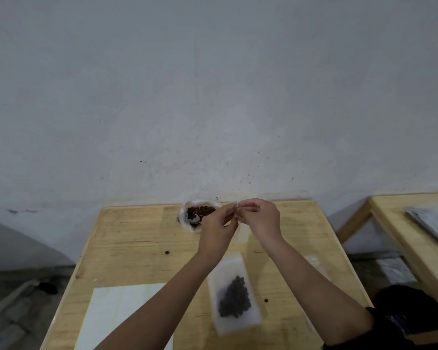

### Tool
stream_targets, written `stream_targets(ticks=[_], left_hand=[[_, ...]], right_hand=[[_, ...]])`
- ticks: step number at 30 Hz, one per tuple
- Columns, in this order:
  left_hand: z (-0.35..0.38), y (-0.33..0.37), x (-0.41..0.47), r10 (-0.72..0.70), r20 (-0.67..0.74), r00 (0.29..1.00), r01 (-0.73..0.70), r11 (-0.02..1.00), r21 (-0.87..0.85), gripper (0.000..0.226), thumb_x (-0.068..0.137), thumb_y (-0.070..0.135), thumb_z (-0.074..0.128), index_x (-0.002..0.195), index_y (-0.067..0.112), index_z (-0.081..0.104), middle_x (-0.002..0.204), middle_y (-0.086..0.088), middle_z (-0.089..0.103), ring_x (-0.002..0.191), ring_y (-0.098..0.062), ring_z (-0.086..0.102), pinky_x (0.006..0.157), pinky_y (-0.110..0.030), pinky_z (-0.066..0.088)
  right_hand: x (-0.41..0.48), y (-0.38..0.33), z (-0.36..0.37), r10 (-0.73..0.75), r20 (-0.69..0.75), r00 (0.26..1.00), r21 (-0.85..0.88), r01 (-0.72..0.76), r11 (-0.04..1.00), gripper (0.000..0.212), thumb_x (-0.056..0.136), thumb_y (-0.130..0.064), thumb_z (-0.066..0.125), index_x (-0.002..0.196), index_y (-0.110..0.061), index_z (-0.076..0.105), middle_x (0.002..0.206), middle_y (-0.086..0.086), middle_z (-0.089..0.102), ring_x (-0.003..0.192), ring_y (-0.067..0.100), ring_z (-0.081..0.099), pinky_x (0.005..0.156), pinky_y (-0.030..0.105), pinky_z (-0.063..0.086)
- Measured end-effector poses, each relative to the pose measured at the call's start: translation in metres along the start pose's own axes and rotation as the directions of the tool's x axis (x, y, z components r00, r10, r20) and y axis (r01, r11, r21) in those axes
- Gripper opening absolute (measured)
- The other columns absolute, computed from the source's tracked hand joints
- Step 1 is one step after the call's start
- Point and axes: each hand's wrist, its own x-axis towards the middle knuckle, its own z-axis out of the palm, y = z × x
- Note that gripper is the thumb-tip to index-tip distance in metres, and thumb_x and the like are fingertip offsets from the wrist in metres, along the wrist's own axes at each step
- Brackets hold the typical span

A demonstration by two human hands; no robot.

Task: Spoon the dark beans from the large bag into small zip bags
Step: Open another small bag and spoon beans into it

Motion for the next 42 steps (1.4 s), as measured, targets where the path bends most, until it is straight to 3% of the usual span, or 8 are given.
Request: stream_targets(ticks=[5,11,17,22,28,31,36,42], left_hand=[[-0.003,-0.008,0.005,0.015,0.031,0.999,-0.018,0.996,0.093,0.021,0.086,0.000,0.060,0.101,0.010,0.071,0.082,0.010,0.069,0.078,0.000,0.065,0.073,-0.020,0.053],[-0.008,-0.012,0.017,-0.025,0.137,0.990,0.002,0.986,0.165,0.020,0.085,-0.004,0.059,0.100,0.002,0.071,0.087,-0.010,0.072,0.066,0.004,0.059,0.068,-0.015,0.049],[-0.002,-0.014,0.020,0.008,0.103,0.995,-0.035,0.965,0.261,0.015,0.083,-0.001,0.061,0.092,0.001,0.073,0.084,-0.005,0.072,0.074,-0.006,0.063,0.070,-0.007,0.045],[0.003,-0.017,0.020,-0.014,0.088,0.996,-0.014,0.950,0.313,0.017,0.082,0.000,0.061,0.095,0.001,0.072,0.088,-0.009,0.073,0.083,-0.015,0.068,0.076,-0.021,0.051],[-0.011,-0.021,0.026,-0.045,0.026,0.999,0.031,0.922,0.386,0.018,0.080,-0.002,0.060,0.093,0.001,0.072,0.085,-0.012,0.072,0.071,-0.008,0.058,0.063,-0.005,0.042],[-0.009,-0.010,0.017,-0.058,0.108,0.992,0.024,0.955,0.294,0.020,0.083,0.005,0.064,0.102,0.003,0.069,0.087,-0.009,0.070,0.077,-0.010,0.063,0.079,-0.027,0.055],[-0.016,0.008,0.000,-0.048,0.356,0.933,0.005,0.993,0.120,0.061,0.086,0.031,0.066,0.140,0.021,0.040,0.137,0.006,0.047,0.122,0.000,0.044,0.102,-0.016,0.039],[-0.027,-0.002,-0.004,0.044,0.522,0.852,-0.292,0.867,0.404,0.130,0.054,0.062,0.079,0.142,0.043,-0.015,0.151,0.026,-0.018,0.137,0.009,-0.016,0.110,-0.024,0.006]], right_hand=[[0.002,-0.001,-0.003,0.048,0.045,0.998,-0.073,-0.045,0.996,0.009,0.074,0.001,0.071,0.079,-0.007,0.071,0.070,0.009,0.069,0.064,0.018,0.066,0.060,0.019,0.056],[0.010,0.001,-0.010,0.066,0.052,0.996,-0.121,-0.060,0.991,0.024,0.073,0.009,0.065,0.068,-0.014,0.068,0.067,0.008,0.068,0.063,0.021,0.065,0.069,0.033,0.059],[0.011,0.002,-0.009,0.037,0.042,0.998,-0.182,-0.028,0.983,0.023,0.077,0.010,0.061,0.070,-0.010,0.068,0.064,0.007,0.066,0.057,0.017,0.064,0.060,0.025,0.059],[0.010,0.005,-0.009,-0.010,0.016,1.000,-0.230,0.013,0.973,0.025,0.075,0.010,0.059,0.066,-0.012,0.067,0.063,0.008,0.066,0.060,0.023,0.066,0.065,0.034,0.060],[0.001,0.014,-0.010,-0.052,0.010,0.999,-0.323,0.053,0.945,0.028,0.076,0.008,0.055,0.064,-0.013,0.067,0.070,0.009,0.069,0.066,0.023,0.068,0.066,0.035,0.060],[0.002,0.008,-0.017,-0.032,-0.011,0.999,-0.240,0.029,0.970,0.023,0.074,0.009,0.061,0.066,-0.012,0.068,0.069,0.009,0.069,0.065,0.022,0.068,0.069,0.035,0.060],[0.002,-0.013,-0.028,0.012,0.104,0.995,-0.177,0.007,0.984,0.014,0.074,0.007,0.067,0.075,-0.007,0.069,0.072,0.015,0.068,0.068,0.024,0.068,0.068,0.030,0.060],[-0.001,-0.031,-0.034,0.031,0.281,0.959,-0.148,0.011,0.989,0.014,0.074,0.010,0.066,0.080,-0.002,0.069,0.072,0.014,0.068,0.065,0.019,0.066,0.065,0.026,0.059]])
